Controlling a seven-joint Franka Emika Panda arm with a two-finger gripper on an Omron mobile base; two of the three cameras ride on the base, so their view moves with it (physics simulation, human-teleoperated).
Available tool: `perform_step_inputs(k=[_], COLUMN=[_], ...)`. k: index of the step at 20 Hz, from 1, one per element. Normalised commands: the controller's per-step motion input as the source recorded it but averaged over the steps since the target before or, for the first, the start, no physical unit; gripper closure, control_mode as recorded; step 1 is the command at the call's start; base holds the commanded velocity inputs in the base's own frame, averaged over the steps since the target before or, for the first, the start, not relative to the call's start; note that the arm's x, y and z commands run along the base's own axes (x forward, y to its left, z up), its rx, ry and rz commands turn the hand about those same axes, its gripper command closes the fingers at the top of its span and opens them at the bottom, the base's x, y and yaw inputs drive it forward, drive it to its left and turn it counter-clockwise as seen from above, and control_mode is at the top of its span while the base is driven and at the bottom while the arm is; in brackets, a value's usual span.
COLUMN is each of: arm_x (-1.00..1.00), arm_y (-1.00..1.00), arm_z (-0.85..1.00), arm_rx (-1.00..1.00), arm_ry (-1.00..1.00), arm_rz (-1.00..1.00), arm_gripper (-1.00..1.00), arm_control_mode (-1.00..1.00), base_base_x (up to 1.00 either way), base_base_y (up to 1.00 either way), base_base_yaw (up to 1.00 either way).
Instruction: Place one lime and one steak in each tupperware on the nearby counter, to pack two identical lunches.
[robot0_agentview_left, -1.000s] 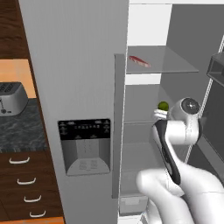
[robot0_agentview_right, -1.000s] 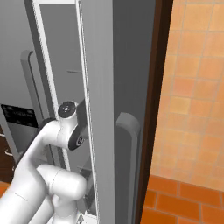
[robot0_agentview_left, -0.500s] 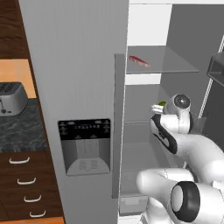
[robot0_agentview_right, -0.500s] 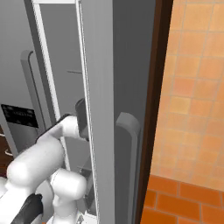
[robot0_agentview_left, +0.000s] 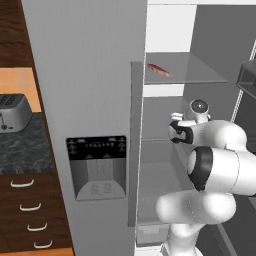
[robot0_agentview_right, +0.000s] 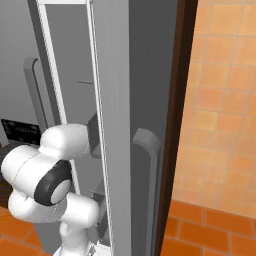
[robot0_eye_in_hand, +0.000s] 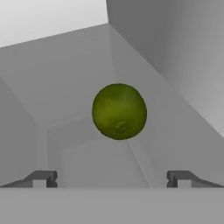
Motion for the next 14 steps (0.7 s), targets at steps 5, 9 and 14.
perform_step_inputs(k=[5,9,14], arm_x=[0.54,0.71,0.56], arm_y=[-0.30,-0.30,-0.10], arm_z=[-0.25,-0.29,-0.33], arm_rx=[0.00,0.00,0.00], arm_ry=[0.01,0.07,0.08], arm_rz=[-0.08,-0.08,-0.06], arm_gripper=[-1.00,-1.00,-1.00], arm_control_mode=[-1.00,-1.00,-1.00], base_base_x=[0.00,0.00,0.00], base_base_y=[0.00,0.00,0.00], base_base_yaw=[0.00,0.00,0.00])
